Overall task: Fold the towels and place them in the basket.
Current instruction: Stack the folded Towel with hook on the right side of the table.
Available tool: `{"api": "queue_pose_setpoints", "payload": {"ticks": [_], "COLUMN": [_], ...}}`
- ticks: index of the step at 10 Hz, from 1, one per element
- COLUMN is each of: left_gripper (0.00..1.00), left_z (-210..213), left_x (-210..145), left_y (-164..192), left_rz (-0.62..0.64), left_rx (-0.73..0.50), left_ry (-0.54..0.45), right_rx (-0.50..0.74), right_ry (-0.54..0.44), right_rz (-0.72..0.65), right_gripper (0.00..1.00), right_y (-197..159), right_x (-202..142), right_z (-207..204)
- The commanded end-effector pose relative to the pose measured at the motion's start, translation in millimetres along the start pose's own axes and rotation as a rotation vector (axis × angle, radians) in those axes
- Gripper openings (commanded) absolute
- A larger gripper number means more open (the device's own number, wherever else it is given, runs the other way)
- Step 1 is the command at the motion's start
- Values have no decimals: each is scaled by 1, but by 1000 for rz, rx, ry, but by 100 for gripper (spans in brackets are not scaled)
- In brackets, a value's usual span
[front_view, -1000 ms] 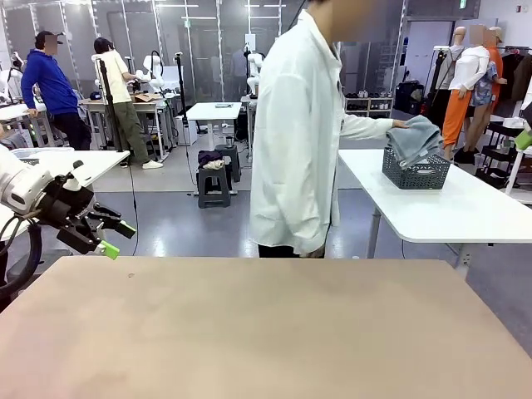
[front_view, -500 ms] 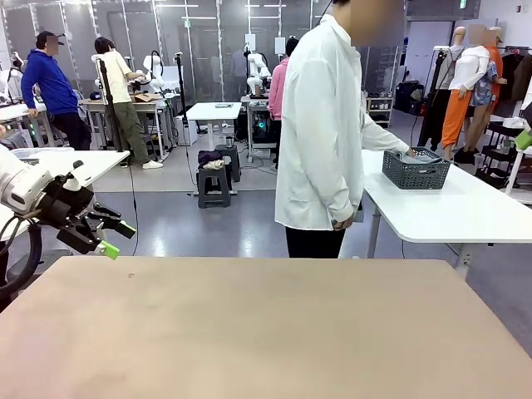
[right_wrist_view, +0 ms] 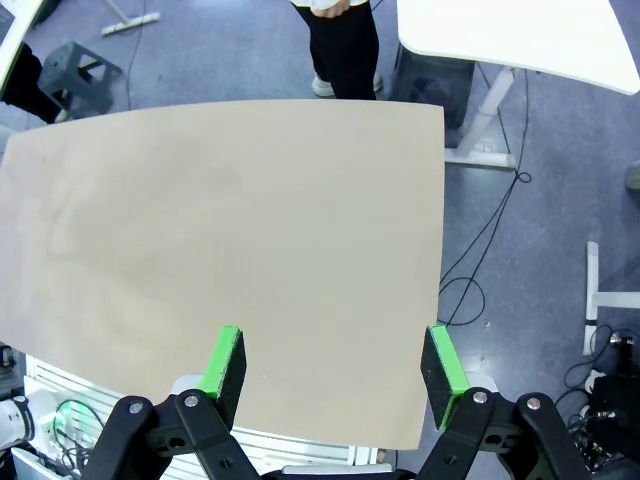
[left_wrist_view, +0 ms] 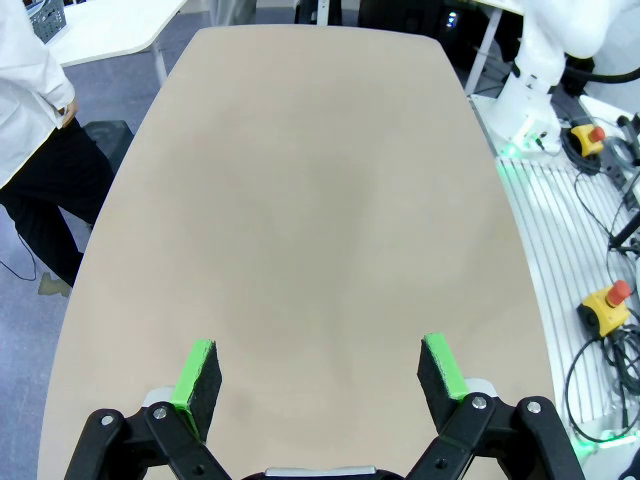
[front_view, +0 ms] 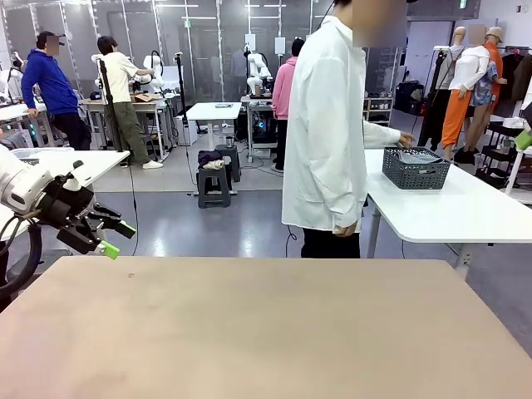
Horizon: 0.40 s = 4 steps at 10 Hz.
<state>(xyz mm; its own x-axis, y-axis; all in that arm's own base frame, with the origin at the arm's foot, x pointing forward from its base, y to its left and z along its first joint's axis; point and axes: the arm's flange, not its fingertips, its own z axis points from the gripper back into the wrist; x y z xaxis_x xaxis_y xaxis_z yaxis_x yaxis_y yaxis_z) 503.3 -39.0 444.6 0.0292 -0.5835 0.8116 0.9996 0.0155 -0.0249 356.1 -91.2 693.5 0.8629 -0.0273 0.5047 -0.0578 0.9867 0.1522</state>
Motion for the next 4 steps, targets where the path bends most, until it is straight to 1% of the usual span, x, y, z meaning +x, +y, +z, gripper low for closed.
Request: {"api": "queue_pose_setpoints", "payload": {"ticks": [1, 4], "left_gripper": [100, 100], "left_z": [0, 0], "left_x": [1, 1], "left_y": [-1, -1], "left_rz": [-3, -3], "left_rx": [0, 0], "left_ry": [0, 0], "right_rx": [-3, -3], "right_ry": [6, 6], "right_rz": [-9, -9], "right_gripper": [88, 88], "right_y": [1, 1], "right_x": [2, 2], "right_z": [3, 3]}}
